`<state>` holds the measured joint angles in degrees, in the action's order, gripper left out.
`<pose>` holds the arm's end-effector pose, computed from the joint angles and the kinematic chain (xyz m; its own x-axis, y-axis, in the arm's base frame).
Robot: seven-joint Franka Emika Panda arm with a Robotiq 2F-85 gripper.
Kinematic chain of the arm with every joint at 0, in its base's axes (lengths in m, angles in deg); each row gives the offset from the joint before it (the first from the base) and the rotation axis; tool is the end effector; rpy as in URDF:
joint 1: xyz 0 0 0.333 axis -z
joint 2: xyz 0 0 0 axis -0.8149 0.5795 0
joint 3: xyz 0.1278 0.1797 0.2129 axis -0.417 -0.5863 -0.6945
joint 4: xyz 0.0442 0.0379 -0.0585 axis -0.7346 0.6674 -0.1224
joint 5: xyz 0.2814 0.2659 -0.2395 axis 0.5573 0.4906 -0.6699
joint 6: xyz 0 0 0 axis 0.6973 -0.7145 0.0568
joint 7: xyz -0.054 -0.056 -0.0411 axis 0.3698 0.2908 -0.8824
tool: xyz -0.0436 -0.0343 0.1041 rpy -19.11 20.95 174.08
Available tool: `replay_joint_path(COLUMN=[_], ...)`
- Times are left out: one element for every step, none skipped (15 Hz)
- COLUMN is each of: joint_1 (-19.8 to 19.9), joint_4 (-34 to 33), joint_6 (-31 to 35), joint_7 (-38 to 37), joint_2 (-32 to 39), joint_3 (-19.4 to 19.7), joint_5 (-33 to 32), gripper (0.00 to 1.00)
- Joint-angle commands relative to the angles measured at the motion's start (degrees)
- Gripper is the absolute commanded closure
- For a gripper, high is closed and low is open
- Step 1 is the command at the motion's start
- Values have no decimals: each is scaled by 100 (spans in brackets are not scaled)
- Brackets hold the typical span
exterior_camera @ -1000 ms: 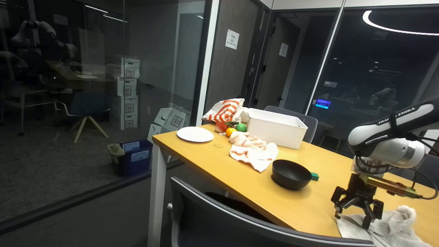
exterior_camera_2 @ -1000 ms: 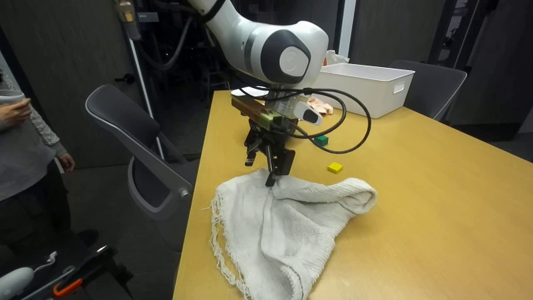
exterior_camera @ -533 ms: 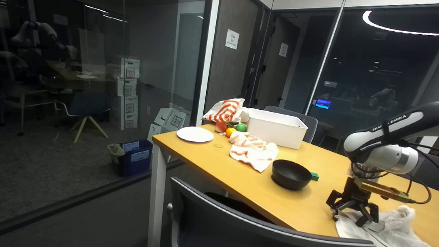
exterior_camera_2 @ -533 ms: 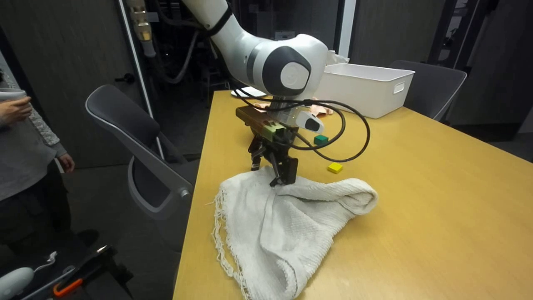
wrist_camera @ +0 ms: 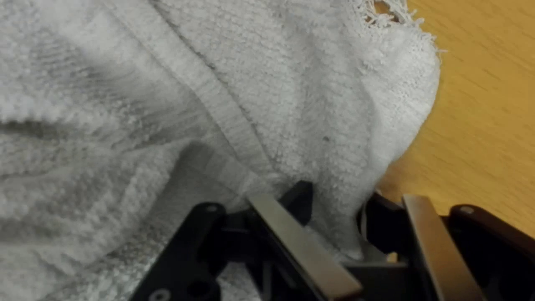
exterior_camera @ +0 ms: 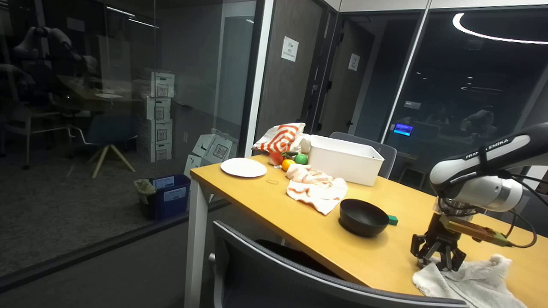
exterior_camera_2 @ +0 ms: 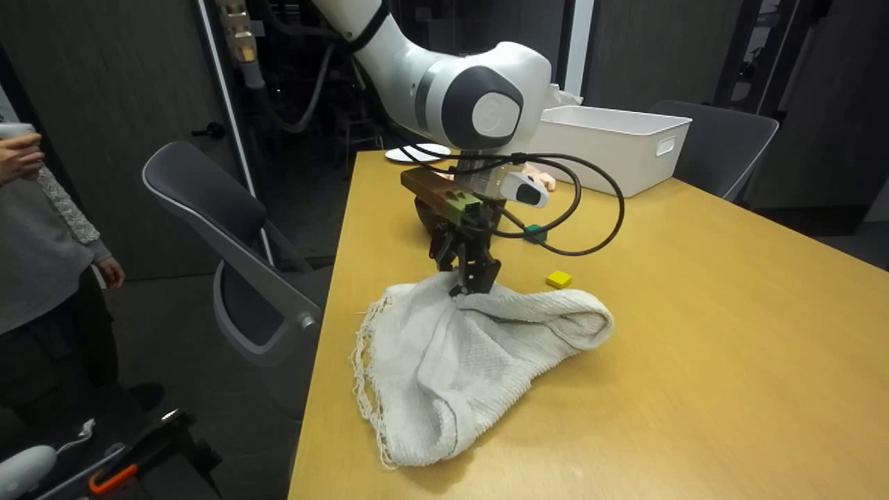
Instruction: Pour the blocks from the bowl onto the towel and cover the blocks with the towel
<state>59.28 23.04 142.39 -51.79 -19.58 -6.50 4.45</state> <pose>0.6317 -0.0803 0.1690 0.9226 -0.2949 -0.2486 -0.3209 -0.9445 -0.0708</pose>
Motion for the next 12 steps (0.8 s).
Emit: replay_joint_path(joint_1=[-25,-28,-46,-53,-58,-63,-65,-86,-108,-128,-149,-161], joint_4=[242,295,388,430,493,554,626,718,814,943,1023,1114], joint_6=[464,602,812,1008,1178,1350,1504,1723,1956,2230,2355,2472], joint_7=[-170,-214,-283,-352,-425,-500,-568,-693,-872,-1079,-1354,-1659], joint_2=[-482,-600,-750,-828,-940,-1039,-1129,-1238,-1364,-1487,-1606,-1715], joint_3=[47,67,102,135,165,194,225,280,350,435,549,680], joint_5=[-4,-17,-66,-104,-143,-172,-204,-296,-422,-600,-830,-1101], gripper=[98,100,100,100,97,96,96,95,95,95,95,97])
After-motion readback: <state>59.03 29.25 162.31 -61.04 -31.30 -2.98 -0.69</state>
